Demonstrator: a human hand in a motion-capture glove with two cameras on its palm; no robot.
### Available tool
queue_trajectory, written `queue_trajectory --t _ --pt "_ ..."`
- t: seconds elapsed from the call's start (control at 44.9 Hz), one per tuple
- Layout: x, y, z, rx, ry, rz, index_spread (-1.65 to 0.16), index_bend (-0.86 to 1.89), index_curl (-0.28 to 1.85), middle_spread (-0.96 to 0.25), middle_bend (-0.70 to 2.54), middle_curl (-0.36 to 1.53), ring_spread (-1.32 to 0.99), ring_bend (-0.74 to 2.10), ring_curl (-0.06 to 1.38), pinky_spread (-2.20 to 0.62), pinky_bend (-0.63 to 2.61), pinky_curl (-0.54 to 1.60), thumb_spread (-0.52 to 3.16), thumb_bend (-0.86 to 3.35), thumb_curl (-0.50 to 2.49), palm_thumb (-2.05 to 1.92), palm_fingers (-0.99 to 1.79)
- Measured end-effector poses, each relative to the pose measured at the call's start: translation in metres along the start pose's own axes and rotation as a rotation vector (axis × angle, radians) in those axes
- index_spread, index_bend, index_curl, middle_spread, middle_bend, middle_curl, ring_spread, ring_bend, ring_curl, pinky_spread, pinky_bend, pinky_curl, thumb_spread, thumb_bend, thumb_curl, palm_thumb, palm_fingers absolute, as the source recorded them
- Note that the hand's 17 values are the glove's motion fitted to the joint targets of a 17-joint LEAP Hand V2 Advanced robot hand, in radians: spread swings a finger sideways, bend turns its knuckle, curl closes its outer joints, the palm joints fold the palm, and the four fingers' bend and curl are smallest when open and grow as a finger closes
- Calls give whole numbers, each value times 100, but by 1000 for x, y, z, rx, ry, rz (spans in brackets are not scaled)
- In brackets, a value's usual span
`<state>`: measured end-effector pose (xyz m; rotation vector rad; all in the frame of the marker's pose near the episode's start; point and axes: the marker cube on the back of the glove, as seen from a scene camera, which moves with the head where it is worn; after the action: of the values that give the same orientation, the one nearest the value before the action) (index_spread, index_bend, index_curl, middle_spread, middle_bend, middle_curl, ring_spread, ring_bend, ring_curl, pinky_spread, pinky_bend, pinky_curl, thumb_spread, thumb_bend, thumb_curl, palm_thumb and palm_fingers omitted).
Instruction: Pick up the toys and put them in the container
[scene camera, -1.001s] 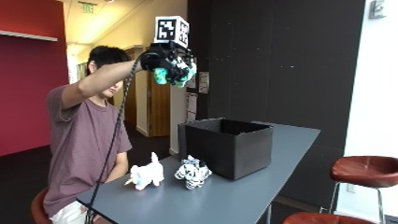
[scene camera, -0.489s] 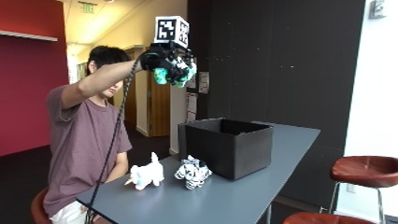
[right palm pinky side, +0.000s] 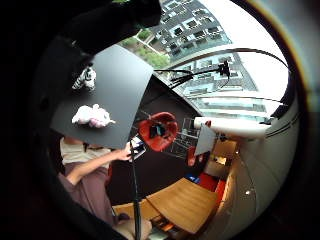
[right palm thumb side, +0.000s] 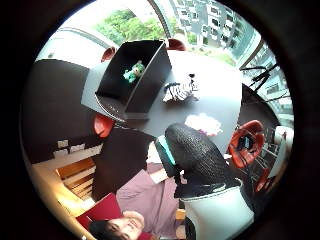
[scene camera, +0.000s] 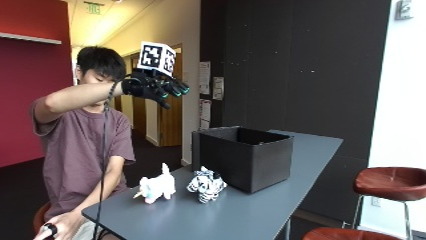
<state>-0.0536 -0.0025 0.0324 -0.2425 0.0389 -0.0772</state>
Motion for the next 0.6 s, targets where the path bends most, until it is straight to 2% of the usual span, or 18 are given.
queue_trajectory --t 0.245,0.601 --pt "-9 4 99 -142 -9 -105 -11 4 13 7 14 28 2 40 36 5 94 37 127 -3 33 -2 -26" --pt "-23 -11 254 -261 -74 -208 -11 4 12 7 15 27 2 39 37 5 92 36 125 -2 31 -1 -26"
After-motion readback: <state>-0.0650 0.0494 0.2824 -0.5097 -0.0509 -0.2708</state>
